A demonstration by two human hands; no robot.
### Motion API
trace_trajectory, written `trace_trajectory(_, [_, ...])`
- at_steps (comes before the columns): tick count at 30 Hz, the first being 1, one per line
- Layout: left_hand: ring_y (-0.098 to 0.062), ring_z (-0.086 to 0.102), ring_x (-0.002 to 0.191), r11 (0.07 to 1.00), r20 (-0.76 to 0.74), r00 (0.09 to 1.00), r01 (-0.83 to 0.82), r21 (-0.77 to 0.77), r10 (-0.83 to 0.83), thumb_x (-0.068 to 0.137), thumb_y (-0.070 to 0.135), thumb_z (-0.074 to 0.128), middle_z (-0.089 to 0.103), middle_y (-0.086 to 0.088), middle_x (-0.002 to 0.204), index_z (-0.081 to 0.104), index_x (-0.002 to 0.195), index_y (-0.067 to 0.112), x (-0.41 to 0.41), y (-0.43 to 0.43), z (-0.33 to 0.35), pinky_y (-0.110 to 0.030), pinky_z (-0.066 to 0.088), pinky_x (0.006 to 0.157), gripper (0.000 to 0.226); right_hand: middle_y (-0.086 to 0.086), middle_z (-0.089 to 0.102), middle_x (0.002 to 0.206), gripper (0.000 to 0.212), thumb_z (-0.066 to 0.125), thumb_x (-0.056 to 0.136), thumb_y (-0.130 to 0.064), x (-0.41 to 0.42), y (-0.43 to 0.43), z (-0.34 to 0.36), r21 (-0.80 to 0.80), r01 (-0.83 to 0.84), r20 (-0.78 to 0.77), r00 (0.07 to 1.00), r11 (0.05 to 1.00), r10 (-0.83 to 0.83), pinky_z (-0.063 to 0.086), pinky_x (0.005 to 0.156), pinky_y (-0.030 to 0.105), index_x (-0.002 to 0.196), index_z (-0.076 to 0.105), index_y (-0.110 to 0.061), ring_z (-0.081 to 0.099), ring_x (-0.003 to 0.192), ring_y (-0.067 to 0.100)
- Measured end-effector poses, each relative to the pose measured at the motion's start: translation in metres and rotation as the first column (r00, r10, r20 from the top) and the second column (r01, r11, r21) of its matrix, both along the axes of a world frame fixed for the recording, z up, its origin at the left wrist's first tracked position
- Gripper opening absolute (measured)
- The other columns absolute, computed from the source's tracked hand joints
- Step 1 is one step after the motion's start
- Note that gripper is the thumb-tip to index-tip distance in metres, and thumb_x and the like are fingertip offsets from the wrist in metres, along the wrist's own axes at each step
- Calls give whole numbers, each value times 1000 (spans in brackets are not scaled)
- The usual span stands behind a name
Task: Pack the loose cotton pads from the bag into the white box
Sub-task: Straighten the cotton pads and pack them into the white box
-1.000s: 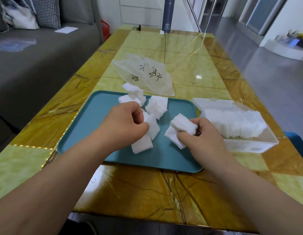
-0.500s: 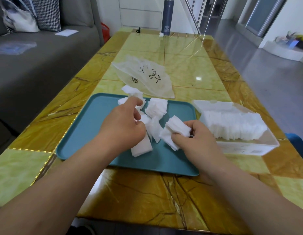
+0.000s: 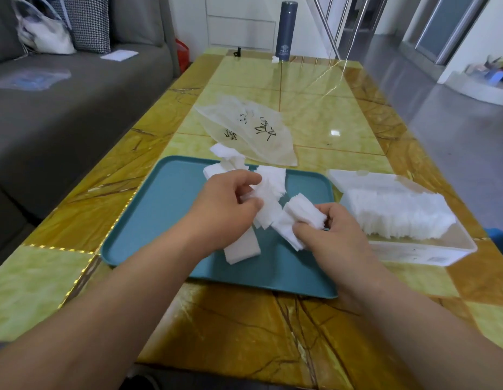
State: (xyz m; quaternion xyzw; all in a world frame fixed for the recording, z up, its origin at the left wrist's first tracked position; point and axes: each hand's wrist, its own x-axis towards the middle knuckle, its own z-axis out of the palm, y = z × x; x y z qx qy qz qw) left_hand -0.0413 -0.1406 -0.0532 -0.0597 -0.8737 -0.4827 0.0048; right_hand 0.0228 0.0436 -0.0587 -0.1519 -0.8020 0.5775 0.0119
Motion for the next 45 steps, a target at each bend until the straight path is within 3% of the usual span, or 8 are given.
trace_trajectory(3, [-4, 64, 77, 961, 65, 997, 15, 278, -34, 96, 12, 69, 75, 8, 91, 73, 105, 24, 6, -9, 15, -22, 50, 70, 16, 1, 70, 100, 17, 72, 92, -22, 0, 3, 0, -17, 3, -10, 1000, 1000, -4, 51, 67, 25, 106, 62, -26, 65, 83, 13])
trace_trajectory(6, [-14, 60, 77, 815, 186, 952, 99, 571, -245, 96, 3, 66, 72, -1, 88, 69, 96, 15, 15, -13, 27, -29, 41, 63, 13, 0, 77, 100, 18, 77, 91, -22, -4, 4, -2, -106, 11, -5, 1000, 994, -12, 61, 89, 44, 105, 67, -26, 73, 95, 19])
trace_trajectory(8, [-16, 60, 78, 756, 223, 915, 121, 643, -336, 96, 2, 66, 70, -7, 91, 68, 96, 13, 19, -9, 27, -30, 39, 61, 11, -1, 80, 99, 18, 79, 91, -17, -5, 4, -1, -192, -19, -7, 1000, 981, 18, 61, 93, 49, 106, 71, -23, 76, 98, 20])
trace_trajectory(16, [-11, 55, 69, 889, 235, 944, 109, 444, -233, 92, 14, 76, 68, 0, 81, 72, 101, 7, 16, 5, 12, -28, 41, 59, 13, 8, 81, 107, 20, 72, 95, -9, -3, 9, 10, -356, -157, -74, 987, 921, 139, 59, 95, 44, 114, 77, -13, 76, 107, 26])
trace_trajectory(24, [-7, 53, 65, 898, 248, 938, 121, 422, -243, 91, 15, 76, 71, 3, 82, 75, 102, 10, 15, 4, 11, -23, 41, 57, 12, 9, 81, 104, 22, 73, 95, -17, -4, 10, 13, -379, -155, -94, 987, 912, 129, 61, 91, 40, 116, 75, -16, 76, 107, 26])
trace_trajectory(31, [-10, 47, 62, 898, 258, 946, 68, 436, -197, 88, 26, 82, 65, 2, 78, 77, 96, 11, 13, 6, 5, -28, 39, 59, 18, 8, 81, 108, 20, 69, 98, -18, -3, 10, 12, -394, -169, -92, 985, 904, 144, 59, 99, 45, 118, 75, -17, 75, 108, 25])
trace_trajectory(42, [-10, 47, 57, 897, 252, 956, 24, 442, -149, 87, 26, 82, 60, 7, 62, 71, 84, 16, 17, 12, 5, -22, 41, 55, 15, 15, 77, 117, 27, 58, 103, -8, -2, 14, 18, -503, -212, -100, 977, 838, 187, 58, 100, 43, 127, 70, -8, 72, 116, 32])
trace_trajectory(45, [-12, 48, 58, 896, 265, 954, 6, 444, -138, 88, 29, 80, 61, 6, 62, 70, 84, 16, 18, 12, 7, -27, 40, 55, 17, 15, 74, 125, 49, 69, 87, 8, 1, 18, 21, -548, -313, -150, 949, 775, 277, 56, 104, 38, 133, 65, -7, 70, 119, 31])
